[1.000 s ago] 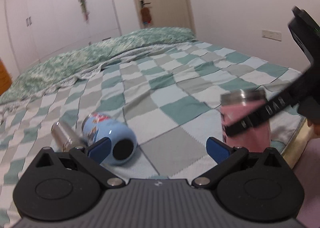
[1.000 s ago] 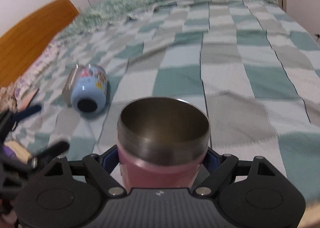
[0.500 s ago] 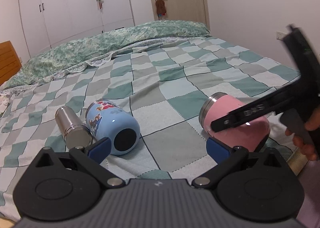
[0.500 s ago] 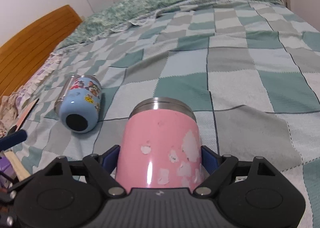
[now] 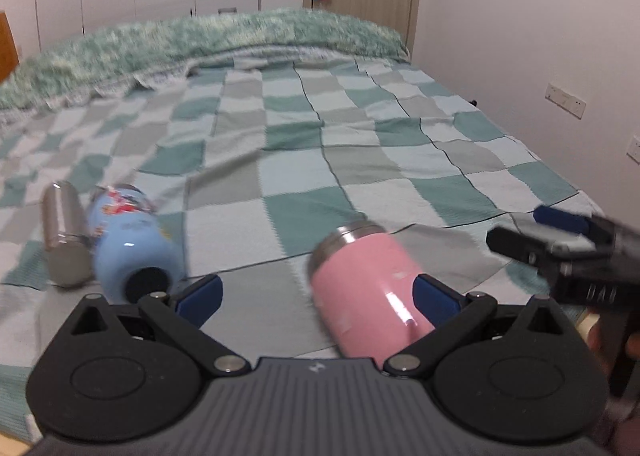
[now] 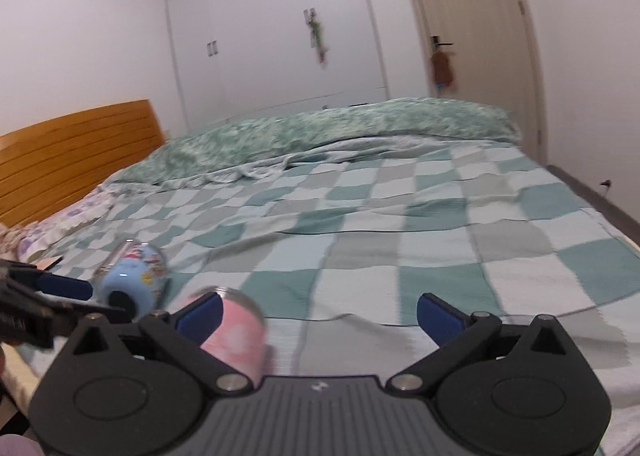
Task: Flip cup upright
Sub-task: 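Grasp the pink cup with the left tool while the right tool releases it, then rotate the pink cup rim-up with the left tool and lower it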
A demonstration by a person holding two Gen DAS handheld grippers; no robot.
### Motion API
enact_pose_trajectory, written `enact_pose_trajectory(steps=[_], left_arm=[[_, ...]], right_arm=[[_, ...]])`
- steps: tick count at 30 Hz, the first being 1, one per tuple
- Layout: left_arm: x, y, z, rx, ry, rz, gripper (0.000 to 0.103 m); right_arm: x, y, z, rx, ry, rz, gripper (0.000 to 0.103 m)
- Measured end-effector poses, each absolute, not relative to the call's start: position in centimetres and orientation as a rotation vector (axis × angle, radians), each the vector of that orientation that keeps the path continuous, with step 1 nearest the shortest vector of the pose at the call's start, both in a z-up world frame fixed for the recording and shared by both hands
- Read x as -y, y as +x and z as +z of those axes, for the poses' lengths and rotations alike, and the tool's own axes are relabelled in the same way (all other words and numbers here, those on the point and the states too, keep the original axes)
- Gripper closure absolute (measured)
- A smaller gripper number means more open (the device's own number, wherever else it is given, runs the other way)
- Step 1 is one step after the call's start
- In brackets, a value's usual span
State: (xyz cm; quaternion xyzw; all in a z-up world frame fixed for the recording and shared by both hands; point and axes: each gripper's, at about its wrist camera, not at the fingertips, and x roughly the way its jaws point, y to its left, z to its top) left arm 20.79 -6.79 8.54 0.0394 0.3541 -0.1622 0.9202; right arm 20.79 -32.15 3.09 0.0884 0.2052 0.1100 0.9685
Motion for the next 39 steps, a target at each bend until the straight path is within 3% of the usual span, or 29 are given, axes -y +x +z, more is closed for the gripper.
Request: enact_pose_trajectory(steps=[11,19,21,22,23,32,39], left_arm=[[11.8,26.1,5.9,-0.913,0.017,-0.273,0.0],[11.2,28.6,3.6,-1.02,-0.109,-0.22,0.0],[10.9,29.1,3.0,-1.043,-0.137,-0.217,0.006],[10.7,29.2,2.9,-1.049,-0.162,-0.236,0.015],[10.6,29.3,2.8,-1.061,-0.186,-0.25,0.015],[11.1,26.9,3.9,-0.956,-0.127,-0.279,0.015],[11.2,22.5,6.1,-0.766,-0.056,-0.338,0.016]], right_arm=[[34.8,20.4,-0.8,-0.371,0.122,0.198,0.0],[34.4,21.5,-1.1,-0.348,0.076,0.236,0.0],[34.2,21.6,-1.2,-0.351,0.07,0.241,0.0],[34.1,21.6,-1.3,-0.354,0.069,0.244,0.0],[34.1,21.6,-1.3,-0.354,0.069,0.245,0.0],[34.3,21.1,-1.3,-0.334,0.094,0.227,0.0],[34.5,19.6,-1.3,-0.296,0.109,0.191,0.0]])
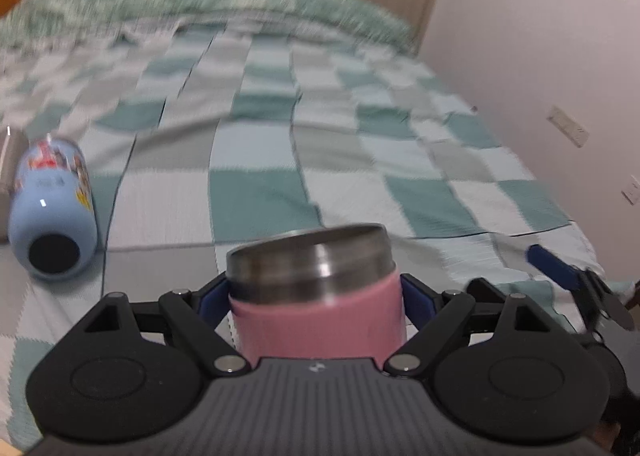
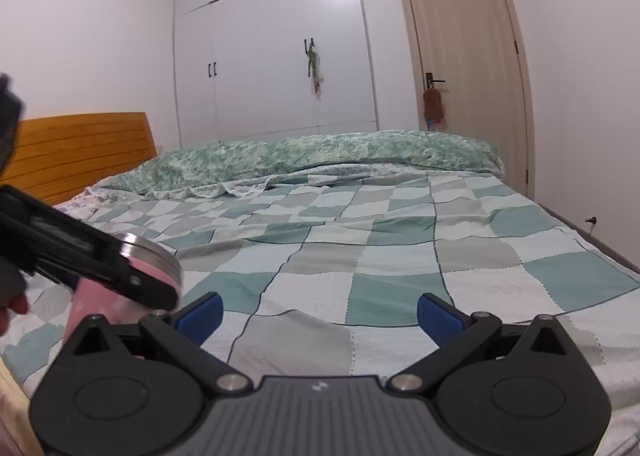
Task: Flip cup upright
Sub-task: 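Rotate the pink cup rim-up with the left tool and lower it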
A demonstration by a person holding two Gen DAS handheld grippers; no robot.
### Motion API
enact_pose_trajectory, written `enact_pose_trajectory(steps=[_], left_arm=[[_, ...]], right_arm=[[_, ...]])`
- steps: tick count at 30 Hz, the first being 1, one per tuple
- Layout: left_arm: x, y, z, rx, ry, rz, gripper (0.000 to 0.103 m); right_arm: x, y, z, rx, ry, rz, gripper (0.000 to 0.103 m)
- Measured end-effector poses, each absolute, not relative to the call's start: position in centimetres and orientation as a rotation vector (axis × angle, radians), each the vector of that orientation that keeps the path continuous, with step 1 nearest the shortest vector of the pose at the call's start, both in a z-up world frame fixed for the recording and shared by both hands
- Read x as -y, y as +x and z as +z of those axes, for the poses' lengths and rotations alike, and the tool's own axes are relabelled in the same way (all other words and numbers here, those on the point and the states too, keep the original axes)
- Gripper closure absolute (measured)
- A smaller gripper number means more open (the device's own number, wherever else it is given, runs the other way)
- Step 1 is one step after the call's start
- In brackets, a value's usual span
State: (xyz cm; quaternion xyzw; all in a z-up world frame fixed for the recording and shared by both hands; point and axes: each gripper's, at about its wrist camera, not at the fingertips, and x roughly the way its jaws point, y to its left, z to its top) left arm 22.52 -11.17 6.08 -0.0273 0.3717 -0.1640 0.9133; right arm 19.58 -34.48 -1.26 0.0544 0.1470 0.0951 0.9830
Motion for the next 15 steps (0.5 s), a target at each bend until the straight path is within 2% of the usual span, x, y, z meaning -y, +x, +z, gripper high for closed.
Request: enact_pose_trajectory(steps=[11,15], left_arm=[[12.4,17.5,7.1,-0.473,0.088,-0.32,0.017],[13.3,15.9,5.7,-0.346,0.201,-0.293,0.016]], right_arm=[[34.5,18.1,-1.2,-0.257,0.11,0.14,0.0],[34.4,17.7,-1.2,-0.247,0.106,0.124,0.0]])
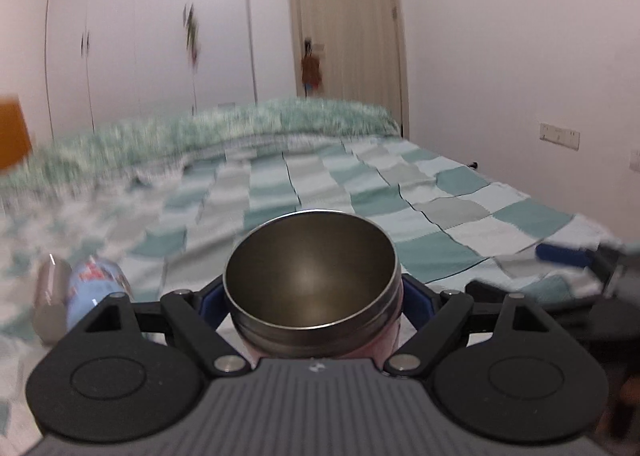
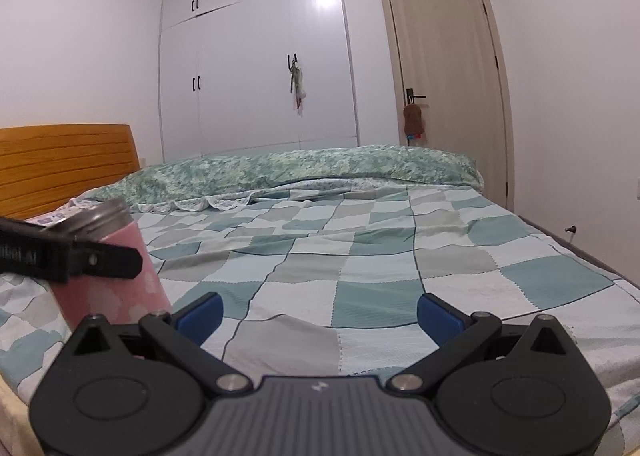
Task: Flip cup upright
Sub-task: 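Rotate the pink cup rim-up with the left tool and lower it, then set the pink cup upright on the blanket and open the left tool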
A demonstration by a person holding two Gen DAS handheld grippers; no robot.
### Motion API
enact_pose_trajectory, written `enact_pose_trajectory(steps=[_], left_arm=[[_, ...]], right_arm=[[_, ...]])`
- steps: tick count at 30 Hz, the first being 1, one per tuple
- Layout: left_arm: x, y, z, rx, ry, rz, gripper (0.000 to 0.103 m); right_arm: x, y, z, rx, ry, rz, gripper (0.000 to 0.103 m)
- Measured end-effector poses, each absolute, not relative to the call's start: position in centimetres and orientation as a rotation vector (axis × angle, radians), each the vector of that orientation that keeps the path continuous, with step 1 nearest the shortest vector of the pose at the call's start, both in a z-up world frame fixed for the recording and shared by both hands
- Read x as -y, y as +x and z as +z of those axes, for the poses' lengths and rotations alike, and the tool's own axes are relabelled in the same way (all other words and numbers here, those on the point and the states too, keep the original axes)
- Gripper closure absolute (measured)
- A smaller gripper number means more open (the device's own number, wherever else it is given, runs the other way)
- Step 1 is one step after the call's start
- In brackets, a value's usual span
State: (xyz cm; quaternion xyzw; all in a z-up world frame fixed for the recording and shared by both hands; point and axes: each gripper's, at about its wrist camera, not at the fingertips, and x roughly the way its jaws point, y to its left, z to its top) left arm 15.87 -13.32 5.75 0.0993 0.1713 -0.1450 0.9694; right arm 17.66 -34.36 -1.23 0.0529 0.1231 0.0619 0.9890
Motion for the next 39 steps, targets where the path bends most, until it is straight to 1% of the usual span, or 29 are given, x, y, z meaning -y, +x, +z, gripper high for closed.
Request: enact_pose_trajectory(steps=[2,4,5,6,10,18,20,21,29,32,39], left_arm=[[14.1,14.9,4.3,-0.305,0.277,-0.278,0.016],[14.3,15.3,3.0,-0.36,0.278,-0.287,0.017],[14.1,15.2,2.6,-0.342,0.269,-0.279,0.016],[14.0,15.3,2.5,-0.326,0.263,-0.281,0.016],[13.2,16.2,2.8,-0.359,0.208,-0.291,0.016],[12.5,16.3,2.5,-0.353,0.202,-0.301,0.015],[12.3,16.3,2.7,-0.353,0.193,-0.295,0.003],[12.0,15.9,2.8,-0.335,0.177,-0.292,0.0],[8.1,12.1,5.8,-0.211,0.096,-0.251,0.0],[6.0,10.2,6.8,-0.193,0.065,-0.256,0.0],[2.1,5.8,6.6,-0.173,0.046,-0.219,0.0]], right_arm=[[34.5,17.5,-1.3,-0.245,0.109,0.116,0.0],[34.6,17.6,-1.3,-0.247,0.111,0.111,0.0],[34.6,17.6,-1.3,-0.25,0.11,0.109,0.0],[34.5,17.7,-1.3,-0.252,0.109,0.109,0.0],[34.3,17.8,-1.4,-0.253,0.099,0.109,0.0],[34.1,17.9,-1.5,-0.258,0.091,0.107,0.0],[34.1,17.8,-1.6,-0.256,0.092,0.107,0.0],[34.1,17.8,-1.5,-0.253,0.094,0.106,0.0],[34.0,15.6,-0.9,-0.184,0.093,0.1,0.0],[33.2,14.0,-0.4,-0.155,0.08,0.12,0.0],[30.0,9.8,0.2,-0.139,-0.007,0.181,0.0]])
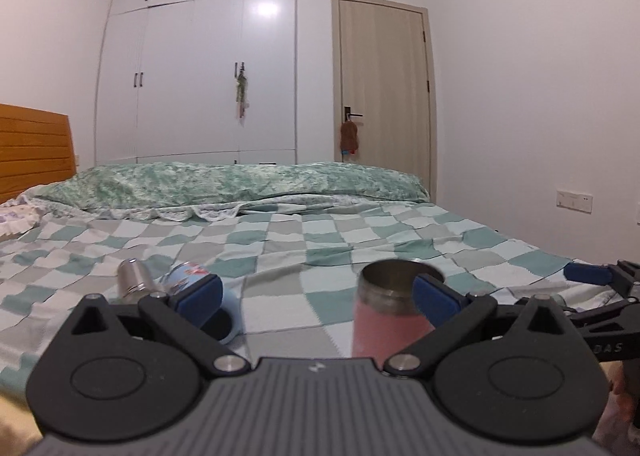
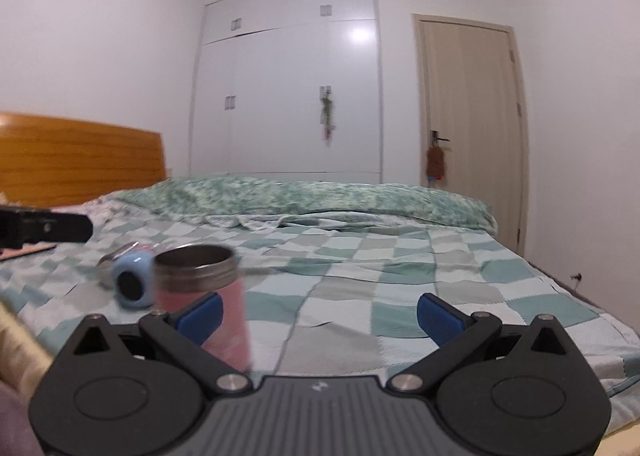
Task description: Flip cup upright
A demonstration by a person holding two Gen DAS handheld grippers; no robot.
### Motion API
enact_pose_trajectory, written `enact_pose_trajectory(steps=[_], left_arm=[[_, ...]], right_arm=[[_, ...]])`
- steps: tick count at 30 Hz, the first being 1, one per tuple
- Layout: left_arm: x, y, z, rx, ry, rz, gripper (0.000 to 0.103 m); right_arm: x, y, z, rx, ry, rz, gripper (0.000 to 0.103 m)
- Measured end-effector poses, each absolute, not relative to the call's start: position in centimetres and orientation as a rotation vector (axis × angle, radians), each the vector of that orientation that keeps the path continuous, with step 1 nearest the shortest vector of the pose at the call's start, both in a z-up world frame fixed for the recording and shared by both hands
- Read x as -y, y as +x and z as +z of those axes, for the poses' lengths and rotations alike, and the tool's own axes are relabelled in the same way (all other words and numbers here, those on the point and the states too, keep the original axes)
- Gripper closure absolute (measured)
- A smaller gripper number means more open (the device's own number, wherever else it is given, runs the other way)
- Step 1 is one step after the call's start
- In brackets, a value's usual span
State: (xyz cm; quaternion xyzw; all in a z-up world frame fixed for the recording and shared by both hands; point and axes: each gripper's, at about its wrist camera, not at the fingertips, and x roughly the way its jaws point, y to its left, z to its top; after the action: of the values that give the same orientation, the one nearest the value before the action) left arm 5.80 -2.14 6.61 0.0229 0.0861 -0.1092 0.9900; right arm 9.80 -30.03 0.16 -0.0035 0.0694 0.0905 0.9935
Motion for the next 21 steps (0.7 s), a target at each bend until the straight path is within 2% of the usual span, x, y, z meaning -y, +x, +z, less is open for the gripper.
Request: enact_pose_trajectory(steps=[13,21], left_arm=[[0.0,0.1,1.0,-0.104,0.036,-0.11,0.0],[0.1,-0.3,0.3,-0.078,0.028,-0.088,0.0]], right_arm=[[27.0,4.0,-0.9,-0.124,-0.076,0.177,0.0],[27.7,3.7,-1.5,-0.095,-0.041,0.15,0.0]])
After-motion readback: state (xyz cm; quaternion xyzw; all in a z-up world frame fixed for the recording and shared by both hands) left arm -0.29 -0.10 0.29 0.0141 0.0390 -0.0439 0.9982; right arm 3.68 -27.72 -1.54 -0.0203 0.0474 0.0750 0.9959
